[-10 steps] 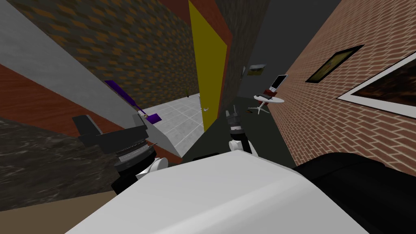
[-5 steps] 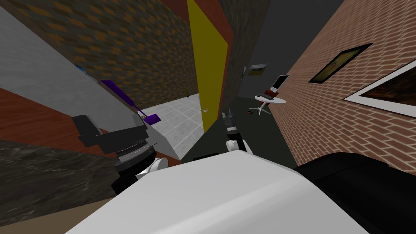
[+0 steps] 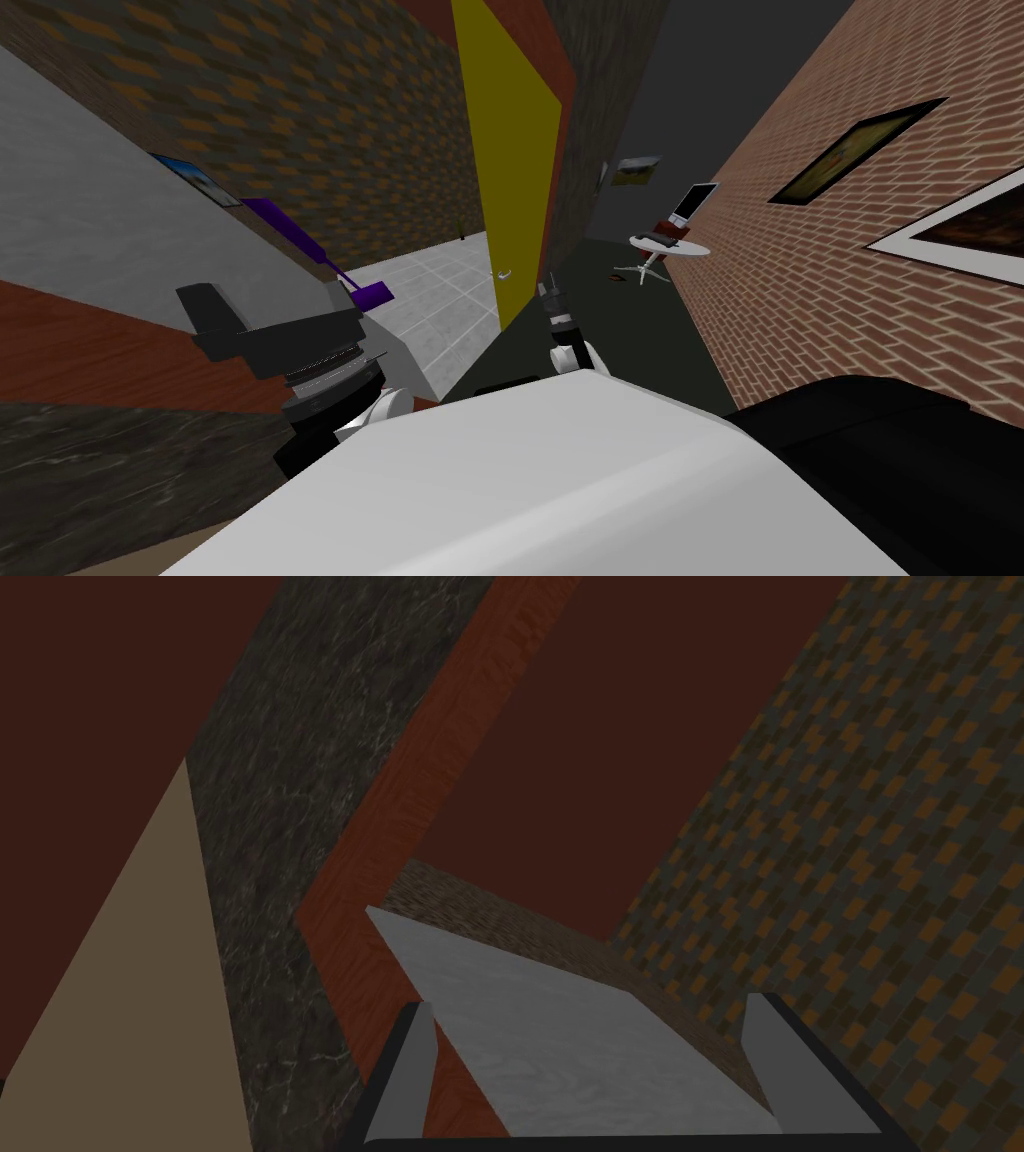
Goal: Push the door open
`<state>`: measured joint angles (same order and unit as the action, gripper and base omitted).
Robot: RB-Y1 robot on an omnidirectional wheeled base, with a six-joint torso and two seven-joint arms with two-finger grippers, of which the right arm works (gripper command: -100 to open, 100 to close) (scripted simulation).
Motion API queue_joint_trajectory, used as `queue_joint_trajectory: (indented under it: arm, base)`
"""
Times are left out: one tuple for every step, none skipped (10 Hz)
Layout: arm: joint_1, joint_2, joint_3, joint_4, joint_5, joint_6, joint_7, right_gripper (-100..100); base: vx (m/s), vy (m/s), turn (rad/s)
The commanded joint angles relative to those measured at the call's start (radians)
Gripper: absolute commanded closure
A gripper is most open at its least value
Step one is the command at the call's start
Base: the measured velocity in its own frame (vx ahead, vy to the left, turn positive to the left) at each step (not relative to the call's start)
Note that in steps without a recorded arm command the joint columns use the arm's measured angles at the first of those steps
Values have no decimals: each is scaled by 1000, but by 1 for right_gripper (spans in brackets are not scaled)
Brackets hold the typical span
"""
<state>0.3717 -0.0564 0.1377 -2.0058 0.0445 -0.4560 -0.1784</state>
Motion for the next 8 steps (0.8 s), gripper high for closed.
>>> queue_joint_trajectory:
  arm:
    - [-22,-3,14,50,5,-12,-3,-100]
    - [-35,-5,23,82,8,-21,-4,-100]
    - [-35,-5,23,88,8,-21,-4,-100]
    - [-48,-7,32,121,11,-30,-6,-100]
    - [-61,-9,42,147,15,-38,-8,-100]
    - [-74,-12,51,176,18,-47,-9,-100]
    - [-74,-12,51,187,18,-47,-9,-100]
    - [-88,-13,61,221,21,-57,-11,-100]
  base:
    - [95,-52,10]
    - [97,-57,11]
    - [63,-39,9]
    - [51,-33,5]
    - [79,-50,11]
    - [100,-64,15]
    - [66,-47,8]
    - [57,-45,4]
